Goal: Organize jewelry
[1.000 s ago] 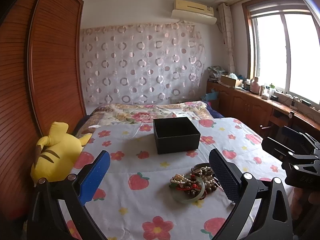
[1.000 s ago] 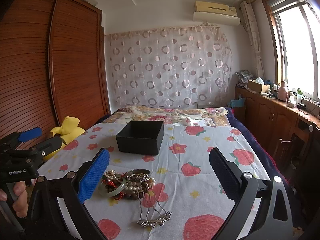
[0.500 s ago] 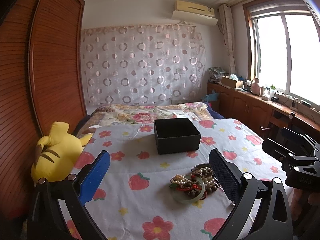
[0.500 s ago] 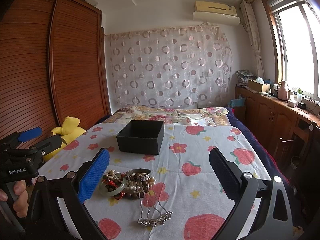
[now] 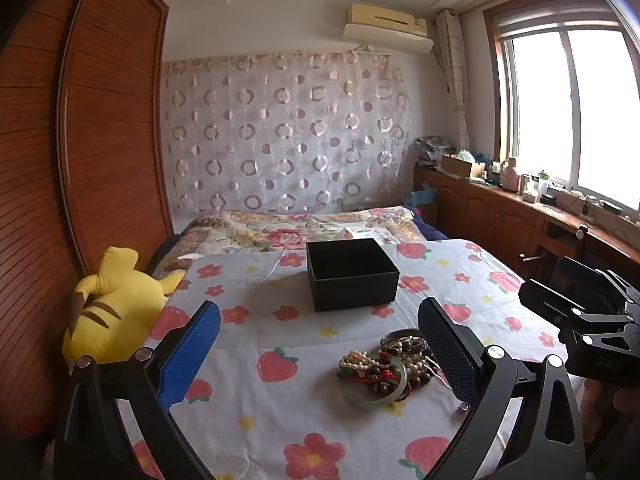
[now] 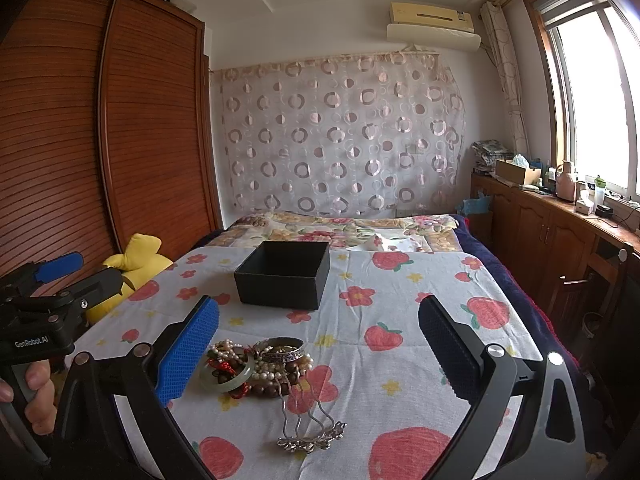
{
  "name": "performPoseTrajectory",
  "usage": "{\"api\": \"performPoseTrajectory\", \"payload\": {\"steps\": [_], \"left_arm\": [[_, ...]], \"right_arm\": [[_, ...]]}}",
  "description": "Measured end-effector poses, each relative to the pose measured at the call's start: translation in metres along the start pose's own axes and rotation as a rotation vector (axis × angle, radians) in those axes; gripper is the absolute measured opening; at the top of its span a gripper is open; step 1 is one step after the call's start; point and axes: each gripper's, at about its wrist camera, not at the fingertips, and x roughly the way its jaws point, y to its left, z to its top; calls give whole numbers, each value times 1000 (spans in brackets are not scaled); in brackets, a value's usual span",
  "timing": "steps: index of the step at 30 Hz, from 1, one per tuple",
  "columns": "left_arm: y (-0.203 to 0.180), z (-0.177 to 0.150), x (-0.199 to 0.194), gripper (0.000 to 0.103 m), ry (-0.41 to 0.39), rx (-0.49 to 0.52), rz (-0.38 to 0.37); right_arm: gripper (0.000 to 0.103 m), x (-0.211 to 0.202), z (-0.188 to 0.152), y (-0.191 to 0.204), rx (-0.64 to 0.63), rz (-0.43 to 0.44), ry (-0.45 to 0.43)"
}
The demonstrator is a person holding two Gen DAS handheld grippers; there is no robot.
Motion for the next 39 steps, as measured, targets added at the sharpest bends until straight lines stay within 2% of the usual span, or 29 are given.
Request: {"api": "performPoseTrajectory", "payload": {"steps": [31, 39], "left_arm": [[-1, -2, 0, 96, 0, 0, 0], [0, -14, 12, 96, 48, -1, -16]], "right_arm": [[101, 0, 0, 0, 2, 2, -1], [101, 1, -1, 3, -11, 16, 22]]}}
